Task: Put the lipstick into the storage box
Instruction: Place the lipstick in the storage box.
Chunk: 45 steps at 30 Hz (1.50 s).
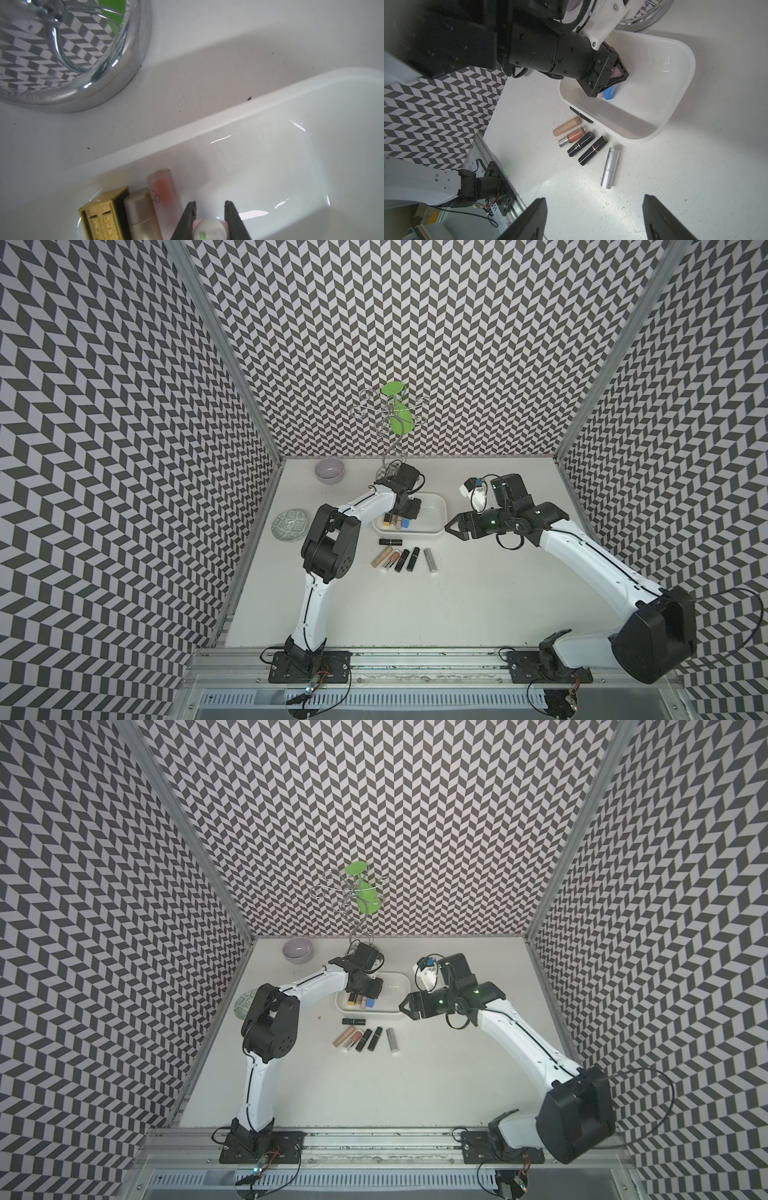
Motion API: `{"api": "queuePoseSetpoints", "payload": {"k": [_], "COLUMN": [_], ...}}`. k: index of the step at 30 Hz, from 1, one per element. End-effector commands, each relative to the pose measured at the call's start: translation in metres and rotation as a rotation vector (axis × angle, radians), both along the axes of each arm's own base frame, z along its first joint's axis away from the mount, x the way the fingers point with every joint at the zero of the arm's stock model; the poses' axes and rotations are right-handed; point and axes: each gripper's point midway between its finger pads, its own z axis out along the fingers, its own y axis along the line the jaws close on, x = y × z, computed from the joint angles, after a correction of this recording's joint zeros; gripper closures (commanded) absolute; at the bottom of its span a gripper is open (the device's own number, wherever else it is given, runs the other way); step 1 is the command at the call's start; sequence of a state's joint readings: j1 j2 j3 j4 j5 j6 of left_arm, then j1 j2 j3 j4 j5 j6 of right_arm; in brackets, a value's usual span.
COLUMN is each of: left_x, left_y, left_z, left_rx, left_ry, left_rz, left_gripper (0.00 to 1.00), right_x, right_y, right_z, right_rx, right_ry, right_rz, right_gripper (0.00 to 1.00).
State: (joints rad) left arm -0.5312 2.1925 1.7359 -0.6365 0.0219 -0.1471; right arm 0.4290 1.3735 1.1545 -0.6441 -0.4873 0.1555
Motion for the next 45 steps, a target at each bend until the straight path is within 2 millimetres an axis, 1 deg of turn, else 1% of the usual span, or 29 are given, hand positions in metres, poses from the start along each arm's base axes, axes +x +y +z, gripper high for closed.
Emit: {"api": "queuePoseSetpoints", "payload": {"k": [1, 4, 10, 17, 20, 23, 26, 29, 31, 35, 37, 42, 45], "left_x": [0.003, 0.004, 0.007, 0.008, 0.008, 0.01, 0.013, 0.009, -0.001, -0.032, -0.051, -0.106, -0.136], "left_y": [0.005, 0.009, 0.014, 0.01, 0.009, 0.009, 0.008, 0.007, 0.007, 0.014, 0.018, 0.028, 0.035], "left_z": [-0.003, -0.002, -0.005, -0.016, -0.015, -0.002, 0.03, 0.069, 0.094, 0.128, 0.136, 0.154, 0.159], "left_rx": [0.022, 0.022, 0.016, -0.001, -0.008, -0.016, -0.056, -0.109, -0.154, -0.287, -0.376, -0.631, -0.701], "left_ry": [0.007, 0.009, 0.012, 0.032, 0.03, 0.011, -0.03, -0.079, -0.105, -0.113, -0.092, -0.027, -0.023], "left_rz": [0.002, 0.011, 0.015, 0.009, 0.009, 0.012, 0.016, 0.019, 0.011, 0.008, 0.007, 0.017, 0.014], "left_gripper": [0.8, 0.73, 0.69, 0.69, 0.68, 0.68, 0.66, 0.64, 0.63, 0.59, 0.58, 0.55, 0.53], "right_x": [-0.001, -0.002, -0.004, -0.008, -0.008, -0.009, -0.01, -0.011, -0.01, -0.013, -0.017, -0.031, -0.035], "right_y": [0.001, 0.001, -0.001, -0.004, -0.004, -0.003, -0.002, -0.001, 0.0, 0.005, 0.011, 0.033, 0.044], "right_z": [0.001, 0.001, 0.004, 0.006, 0.005, 0.002, -0.005, -0.015, -0.022, -0.036, -0.044, -0.071, -0.087], "right_rx": [0.006, 0.007, 0.013, 0.017, 0.016, 0.017, 0.016, 0.012, 0.009, 0.002, -0.015, -0.109, -0.184], "right_ry": [-0.021, -0.021, -0.023, -0.024, -0.023, -0.012, 0.005, 0.029, 0.044, 0.071, 0.082, 0.111, 0.122], "right_rz": [0.018, 0.017, 0.007, -0.004, -0.006, -0.003, 0.003, 0.007, 0.005, 0.007, 0.018, 0.047, 0.043], "right_gripper": [0.23, 0.23, 0.23, 0.23, 0.23, 0.23, 0.23, 0.23, 0.23, 0.23, 0.23, 0.23, 0.23]}}
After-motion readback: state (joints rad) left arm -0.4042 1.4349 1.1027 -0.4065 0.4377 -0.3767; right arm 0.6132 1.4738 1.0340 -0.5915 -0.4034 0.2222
